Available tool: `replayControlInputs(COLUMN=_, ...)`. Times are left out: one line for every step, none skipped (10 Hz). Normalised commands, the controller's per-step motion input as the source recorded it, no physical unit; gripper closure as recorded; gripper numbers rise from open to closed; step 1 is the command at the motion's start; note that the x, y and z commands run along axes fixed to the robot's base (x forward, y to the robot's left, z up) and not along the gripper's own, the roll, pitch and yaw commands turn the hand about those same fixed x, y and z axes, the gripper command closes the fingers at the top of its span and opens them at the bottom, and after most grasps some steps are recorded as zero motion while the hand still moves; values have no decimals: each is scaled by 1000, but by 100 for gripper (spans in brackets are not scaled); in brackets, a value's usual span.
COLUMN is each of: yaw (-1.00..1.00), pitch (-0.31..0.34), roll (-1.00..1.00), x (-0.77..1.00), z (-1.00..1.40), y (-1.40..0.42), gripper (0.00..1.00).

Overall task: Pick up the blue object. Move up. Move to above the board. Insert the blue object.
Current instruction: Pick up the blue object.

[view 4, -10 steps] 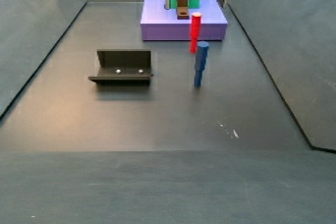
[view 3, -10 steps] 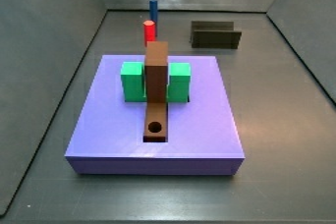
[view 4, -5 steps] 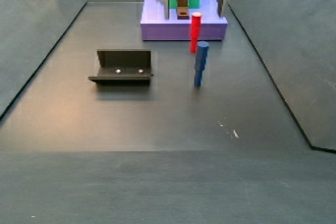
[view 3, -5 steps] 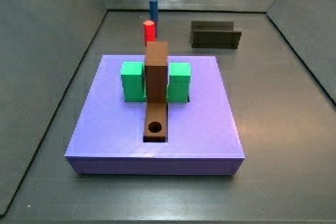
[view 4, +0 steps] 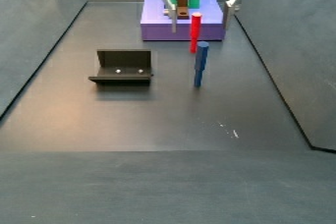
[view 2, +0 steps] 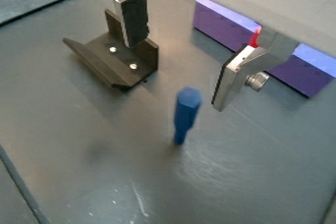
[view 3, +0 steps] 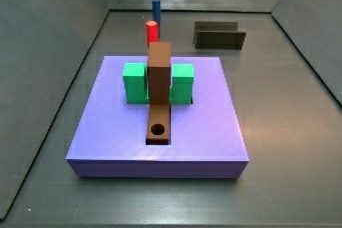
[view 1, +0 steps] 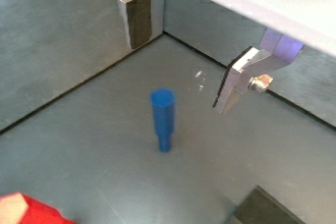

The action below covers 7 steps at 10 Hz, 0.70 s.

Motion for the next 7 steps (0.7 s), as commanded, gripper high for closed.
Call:
replayControlInputs(yaw=-20, pitch=-3, roll=0, x=-177, z=-109, y=-49, gripper=0)
replayControlInputs(yaw=-37, pitch=0, roll=-7, x=-6, z=-120, y=-14, gripper=0)
replayControlInputs(yaw=-11, pitch=0, roll=-9, x=0, z=-157, y=-3, gripper=0)
replayControlInputs(yaw=-6, pitch=-6, roll=0, x=-9, z=-89, y=-63, gripper=0)
replayControlInputs(yaw=-20, pitch=-13, roll=0, x=0, z=-91, y=-83, gripper=0)
replayControlInputs(yaw=-54, pitch=-34, roll=-14, x=0, z=-134, y=-63, gripper=0)
replayControlInputs(yaw=-43, pitch=-44, roll=-50, x=0, z=-194, y=-54, gripper=0)
